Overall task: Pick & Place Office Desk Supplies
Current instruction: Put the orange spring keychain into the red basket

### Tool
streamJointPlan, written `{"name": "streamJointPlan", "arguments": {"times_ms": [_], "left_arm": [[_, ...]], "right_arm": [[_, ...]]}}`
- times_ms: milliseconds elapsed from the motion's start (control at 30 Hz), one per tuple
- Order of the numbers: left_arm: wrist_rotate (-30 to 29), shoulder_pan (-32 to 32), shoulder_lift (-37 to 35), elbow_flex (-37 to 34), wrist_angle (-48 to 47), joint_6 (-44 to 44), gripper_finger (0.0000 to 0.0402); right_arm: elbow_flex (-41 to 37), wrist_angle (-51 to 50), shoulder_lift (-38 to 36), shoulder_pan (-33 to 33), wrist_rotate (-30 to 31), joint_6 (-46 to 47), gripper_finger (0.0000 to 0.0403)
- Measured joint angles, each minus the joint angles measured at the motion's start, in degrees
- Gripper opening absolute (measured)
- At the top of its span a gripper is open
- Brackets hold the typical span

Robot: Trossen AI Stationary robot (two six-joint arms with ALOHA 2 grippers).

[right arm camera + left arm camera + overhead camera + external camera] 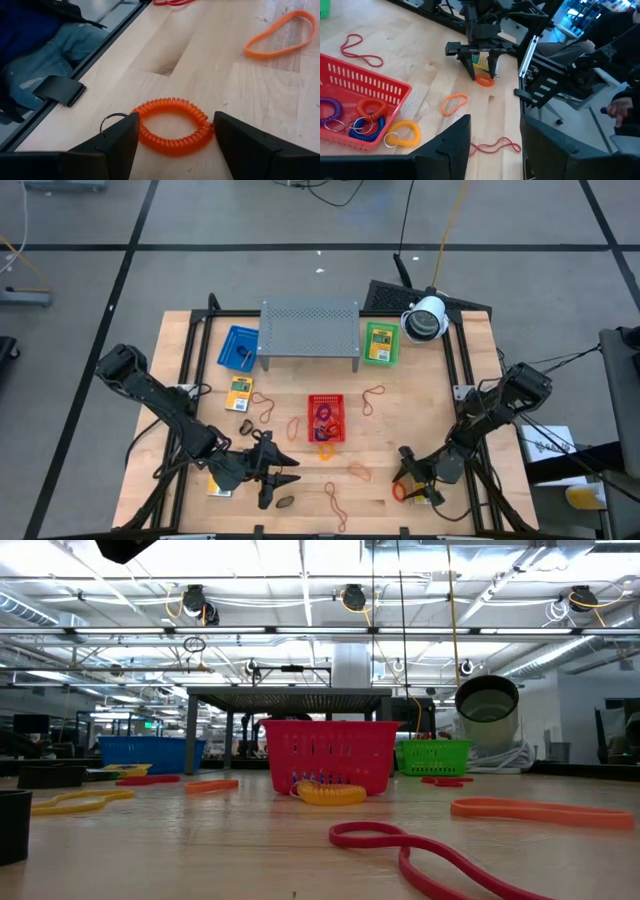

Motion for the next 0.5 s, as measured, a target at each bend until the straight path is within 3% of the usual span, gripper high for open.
{"name": "streamJointPlan", "arguments": {"times_ms": [133,233,500], "left_arm": [[0.0,-0.02,0.0,-0.01,0.14,-0.13,0.0177],[0.01,-0.02,0.0,0.0,0.14,-0.15,0.0177],[0.02,-0.04,0.0,0.01,0.09,-0.31,0.0177]], "right_arm": [[0.01,-2.99,-0.07,-0.02,0.39,2.65,0.0234],[0.01,-3.76,-0.07,-0.04,0.81,2.95,0.0199],[-0.05,-6.63,-0.12,-0.37,1.5,2.42,0.0025]]}}
